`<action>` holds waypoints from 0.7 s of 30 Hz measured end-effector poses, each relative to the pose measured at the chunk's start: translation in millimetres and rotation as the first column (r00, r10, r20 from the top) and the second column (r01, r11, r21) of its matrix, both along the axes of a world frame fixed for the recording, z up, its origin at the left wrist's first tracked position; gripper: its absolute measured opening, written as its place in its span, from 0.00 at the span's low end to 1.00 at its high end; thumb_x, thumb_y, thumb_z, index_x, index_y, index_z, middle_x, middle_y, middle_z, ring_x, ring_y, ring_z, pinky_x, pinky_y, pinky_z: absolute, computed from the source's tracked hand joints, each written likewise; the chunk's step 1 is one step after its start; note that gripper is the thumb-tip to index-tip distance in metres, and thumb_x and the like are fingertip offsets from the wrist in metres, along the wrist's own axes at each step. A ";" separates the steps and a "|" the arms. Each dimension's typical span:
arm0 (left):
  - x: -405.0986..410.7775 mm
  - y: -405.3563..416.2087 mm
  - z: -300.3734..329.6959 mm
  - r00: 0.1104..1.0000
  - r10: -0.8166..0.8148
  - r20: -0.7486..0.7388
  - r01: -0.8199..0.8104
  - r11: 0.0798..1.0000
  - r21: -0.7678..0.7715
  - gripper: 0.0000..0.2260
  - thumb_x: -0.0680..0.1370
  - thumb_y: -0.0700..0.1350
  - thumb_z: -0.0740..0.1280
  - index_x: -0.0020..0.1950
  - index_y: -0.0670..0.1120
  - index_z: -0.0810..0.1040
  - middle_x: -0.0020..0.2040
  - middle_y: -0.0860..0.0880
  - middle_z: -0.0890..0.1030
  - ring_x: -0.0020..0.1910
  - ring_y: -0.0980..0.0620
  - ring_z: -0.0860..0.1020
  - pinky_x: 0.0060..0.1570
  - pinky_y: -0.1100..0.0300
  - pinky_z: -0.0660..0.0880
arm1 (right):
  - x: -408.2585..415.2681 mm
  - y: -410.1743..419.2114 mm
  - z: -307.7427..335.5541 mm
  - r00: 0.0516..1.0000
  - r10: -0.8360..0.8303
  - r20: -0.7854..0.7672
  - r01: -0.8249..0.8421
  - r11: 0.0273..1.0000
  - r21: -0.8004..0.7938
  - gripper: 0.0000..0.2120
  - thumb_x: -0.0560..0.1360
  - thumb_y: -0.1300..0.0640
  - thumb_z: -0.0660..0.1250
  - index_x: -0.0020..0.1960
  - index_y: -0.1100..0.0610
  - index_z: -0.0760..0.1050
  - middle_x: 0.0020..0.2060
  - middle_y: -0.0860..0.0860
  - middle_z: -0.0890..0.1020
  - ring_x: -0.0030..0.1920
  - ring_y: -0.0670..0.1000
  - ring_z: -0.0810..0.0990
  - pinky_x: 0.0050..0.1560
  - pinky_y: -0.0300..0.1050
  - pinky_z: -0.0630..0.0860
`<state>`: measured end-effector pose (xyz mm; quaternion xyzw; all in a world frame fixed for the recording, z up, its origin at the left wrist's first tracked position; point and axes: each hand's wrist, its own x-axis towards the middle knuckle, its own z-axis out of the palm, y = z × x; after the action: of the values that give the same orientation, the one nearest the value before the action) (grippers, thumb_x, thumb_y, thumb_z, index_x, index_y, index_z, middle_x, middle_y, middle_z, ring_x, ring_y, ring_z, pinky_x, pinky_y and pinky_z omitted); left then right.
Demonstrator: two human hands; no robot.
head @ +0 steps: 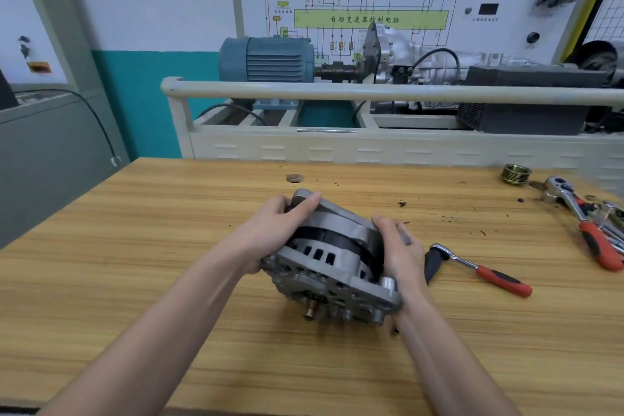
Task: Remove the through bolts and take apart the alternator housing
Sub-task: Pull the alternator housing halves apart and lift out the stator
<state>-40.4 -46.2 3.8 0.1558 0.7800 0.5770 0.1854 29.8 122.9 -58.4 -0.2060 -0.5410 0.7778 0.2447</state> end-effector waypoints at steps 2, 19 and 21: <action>-0.1 -1.3 -8.2 0.997 -0.012 -0.081 0.021 0.993 0.117 0.22 0.71 0.64 0.64 0.55 0.50 0.72 0.50 0.49 0.79 0.37 0.63 0.81 0.32 0.65 0.77 | -0.9 -1.8 3.2 0.996 -0.045 -0.077 0.055 0.990 0.130 0.11 0.72 0.52 0.72 0.33 0.49 0.74 0.30 0.45 0.78 0.33 0.47 0.77 0.34 0.42 0.74; -20.1 -3.2 -74.6 0.980 -0.068 -0.188 0.132 0.927 0.352 0.31 0.66 0.67 0.64 0.66 0.57 0.69 0.68 0.55 0.71 0.62 0.54 0.74 0.51 0.59 0.78 | -19.9 5.0 -8.6 0.889 0.138 -0.437 0.147 0.818 0.557 0.10 0.69 0.51 0.66 0.41 0.58 0.71 0.39 0.49 0.81 0.44 0.47 0.79 0.48 0.37 0.74; -18.8 -1.6 -64.3 0.999 -0.045 -0.013 0.047 0.948 0.316 0.35 0.61 0.72 0.65 0.64 0.58 0.71 0.64 0.51 0.74 0.59 0.53 0.76 0.47 0.58 0.77 | -18.5 8.2 -8.3 0.882 0.189 -0.431 0.088 0.833 0.546 0.11 0.69 0.51 0.66 0.44 0.58 0.71 0.43 0.50 0.80 0.48 0.49 0.79 0.51 0.42 0.74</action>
<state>-59.1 -47.8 -60.5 0.2032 0.6742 0.6895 0.1695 11.2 131.2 -66.7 0.0820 -0.6717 0.6212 0.3952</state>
